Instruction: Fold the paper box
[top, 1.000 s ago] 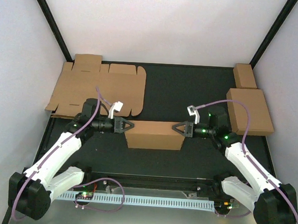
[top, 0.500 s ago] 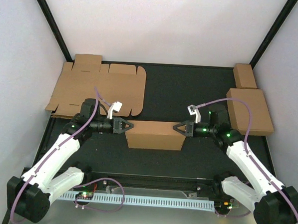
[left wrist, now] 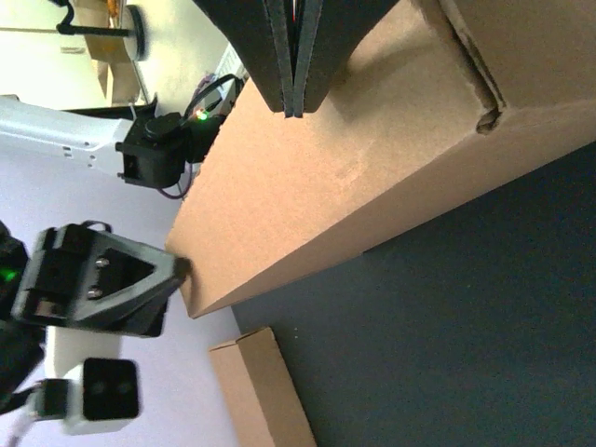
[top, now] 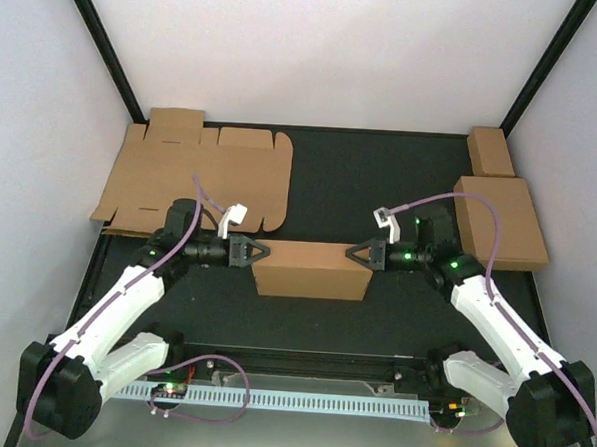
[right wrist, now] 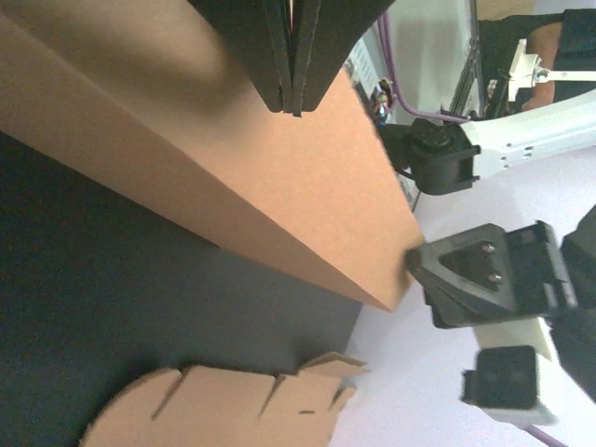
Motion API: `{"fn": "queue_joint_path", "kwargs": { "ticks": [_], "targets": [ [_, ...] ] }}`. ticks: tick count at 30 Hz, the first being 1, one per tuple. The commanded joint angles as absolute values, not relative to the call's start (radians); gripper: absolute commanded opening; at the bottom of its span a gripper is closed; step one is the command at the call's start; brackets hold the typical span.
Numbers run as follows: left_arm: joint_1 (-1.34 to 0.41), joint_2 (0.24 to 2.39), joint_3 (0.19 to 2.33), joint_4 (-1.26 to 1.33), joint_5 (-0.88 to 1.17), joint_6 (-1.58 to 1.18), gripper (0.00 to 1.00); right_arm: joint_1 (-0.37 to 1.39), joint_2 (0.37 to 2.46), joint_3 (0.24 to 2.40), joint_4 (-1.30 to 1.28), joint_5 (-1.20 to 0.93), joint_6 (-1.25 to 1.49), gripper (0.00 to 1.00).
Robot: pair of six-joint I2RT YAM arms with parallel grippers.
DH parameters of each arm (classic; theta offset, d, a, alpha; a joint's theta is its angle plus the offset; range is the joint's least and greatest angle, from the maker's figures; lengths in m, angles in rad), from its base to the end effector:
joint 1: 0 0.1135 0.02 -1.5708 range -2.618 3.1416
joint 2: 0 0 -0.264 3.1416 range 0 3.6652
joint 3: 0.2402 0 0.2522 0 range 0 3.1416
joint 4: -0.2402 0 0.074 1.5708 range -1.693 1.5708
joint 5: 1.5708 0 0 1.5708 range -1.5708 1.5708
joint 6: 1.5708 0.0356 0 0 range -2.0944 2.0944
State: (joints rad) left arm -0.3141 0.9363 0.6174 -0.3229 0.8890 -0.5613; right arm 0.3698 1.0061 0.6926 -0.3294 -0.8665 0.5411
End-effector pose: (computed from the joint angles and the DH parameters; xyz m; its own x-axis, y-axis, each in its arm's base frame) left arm 0.1742 -0.0857 0.2486 -0.9005 -0.0602 -0.4307 0.3625 0.4432 -0.8199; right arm 0.1841 0.1004 0.2599 -0.8926 0.0117 -0.4507 -0.4001 0.4401 0.8039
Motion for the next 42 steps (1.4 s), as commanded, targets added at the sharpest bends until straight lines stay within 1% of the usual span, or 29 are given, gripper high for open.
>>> {"fn": "queue_joint_path", "kwargs": {
  "ticks": [1,11,14,21,27,31,33,34,35,36,39,40,42],
  "targets": [
    [-0.313,0.973,0.553,-0.265,0.889,-0.560,0.02,0.373,1.023,0.643,-0.298,-0.865,0.522,0.02],
    [-0.313,0.958,0.501,-0.224,0.901,-0.595,0.02,0.373,1.012,0.591,-0.274,-0.864,0.532,0.02],
    [-0.313,0.930,0.522,-0.270,0.888,-0.582,0.02,0.373,1.001,0.597,-0.294,-0.859,0.525,0.02],
    [-0.313,0.865,0.643,-0.436,0.832,-0.513,0.03,0.373,0.978,0.592,-0.315,-0.851,0.519,0.02],
    [-0.314,0.819,0.645,-0.496,0.834,-0.505,0.03,0.373,0.918,0.545,-0.348,-0.851,0.524,0.02],
    [-0.314,0.758,0.650,-0.543,0.823,-0.501,0.06,0.372,0.850,0.526,-0.403,-0.853,0.519,0.02],
    [-0.314,0.730,0.668,-0.579,0.817,-0.500,0.08,0.373,0.826,0.522,-0.436,-0.846,0.508,0.02],
    [-0.314,0.717,0.679,-0.600,0.813,-0.502,0.11,0.373,0.820,0.521,-0.453,-0.844,0.501,0.02],
    [-0.314,0.703,0.690,-0.617,0.814,-0.503,0.18,0.374,0.817,0.518,-0.465,-0.844,0.496,0.02],
    [-0.316,0.690,0.698,-0.631,0.815,-0.503,0.26,0.374,0.815,0.515,-0.471,-0.847,0.494,0.02],
    [-0.322,0.653,0.719,-0.671,0.788,-0.459,0.60,0.373,0.814,0.506,-0.469,-0.846,0.489,0.02],
    [-0.326,0.648,0.728,-0.684,0.761,-0.437,0.68,0.373,0.816,0.505,-0.460,-0.844,0.491,0.02],
    [-0.347,0.648,0.754,-0.709,0.712,-0.386,0.78,0.372,0.829,0.509,-0.446,-0.841,0.494,0.02]
  ]
}}
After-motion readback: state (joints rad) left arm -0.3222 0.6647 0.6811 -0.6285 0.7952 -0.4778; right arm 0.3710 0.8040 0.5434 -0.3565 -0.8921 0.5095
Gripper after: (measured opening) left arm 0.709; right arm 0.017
